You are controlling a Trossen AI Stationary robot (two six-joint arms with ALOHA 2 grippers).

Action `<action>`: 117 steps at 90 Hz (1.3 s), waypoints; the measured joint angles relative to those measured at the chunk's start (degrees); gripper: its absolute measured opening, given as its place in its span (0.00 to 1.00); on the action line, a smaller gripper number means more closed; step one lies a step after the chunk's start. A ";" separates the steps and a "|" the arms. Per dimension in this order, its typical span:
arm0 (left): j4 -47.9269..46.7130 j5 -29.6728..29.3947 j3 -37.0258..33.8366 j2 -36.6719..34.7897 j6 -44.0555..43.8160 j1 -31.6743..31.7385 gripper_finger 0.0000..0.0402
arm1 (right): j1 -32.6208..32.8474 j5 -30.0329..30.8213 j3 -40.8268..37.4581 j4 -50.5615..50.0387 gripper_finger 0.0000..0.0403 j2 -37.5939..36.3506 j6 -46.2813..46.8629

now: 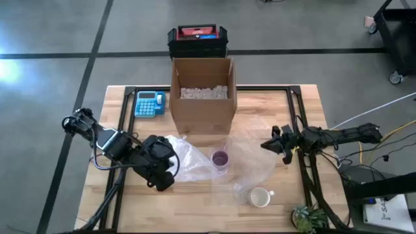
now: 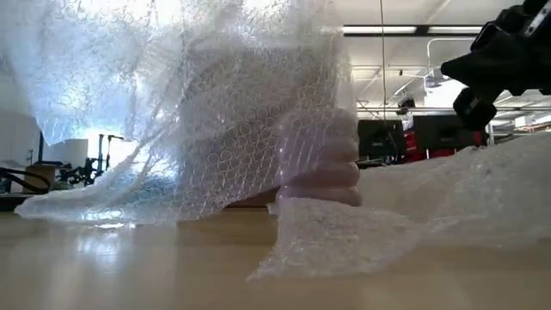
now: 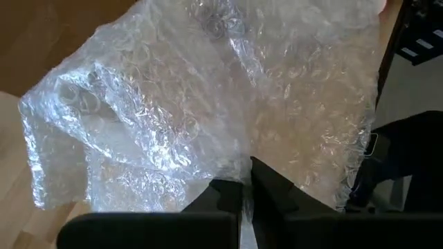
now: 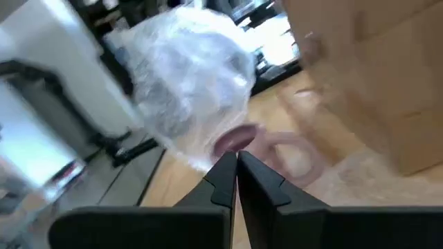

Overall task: Wrap mug
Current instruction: Prepare the transparent bubble wrap to wrap the purple mug

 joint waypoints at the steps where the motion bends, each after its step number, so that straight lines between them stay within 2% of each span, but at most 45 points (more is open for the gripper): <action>1: 0.00 0.00 0.00 0.00 -0.01 0.00 0.00 | 0.00 0.60 0.00 0.17 0.00 0.01 -0.09; 6: 0.02 -0.03 0.00 -0.02 -0.05 0.00 0.00 | -0.04 2.35 0.00 1.42 0.00 0.06 -0.77; 16: 0.00 -0.35 0.00 -0.07 -0.04 0.00 0.00 | 0.47 1.62 0.02 9.74 0.02 1.88 -4.91; 28: 0.13 -3.44 0.00 -0.42 0.25 -0.02 0.00 | 1.82 -1.78 0.25 21.48 0.13 8.57 -7.14; 48: 0.22 -3.96 -0.02 -0.92 0.14 0.00 0.00 | 5.74 -2.38 7.98 20.57 0.42 27.11 -13.58; 61: 0.22 -4.72 -0.02 -1.03 0.24 0.00 0.00 | 9.02 -2.42 17.13 19.79 0.52 43.26 -20.81; 73: 0.24 -4.77 -0.02 -1.03 0.75 0.01 0.00 | 11.85 -2.36 28.04 12.31 0.54 57.29 -25.86; 87: 0.24 -4.80 -0.02 -1.03 1.17 0.05 0.00 | 12.44 -2.32 39.32 2.03 0.51 70.18 -26.37; 101: 0.24 -4.76 -0.02 -1.07 2.73 0.07 0.00 | 12.39 -1.98 47.32 -1.56 0.47 78.57 -27.84; 117: 0.25 -4.74 -0.04 -1.07 3.91 0.08 0.00 | 12.36 0.32 54.65 -8.70 0.45 84.19 -28.41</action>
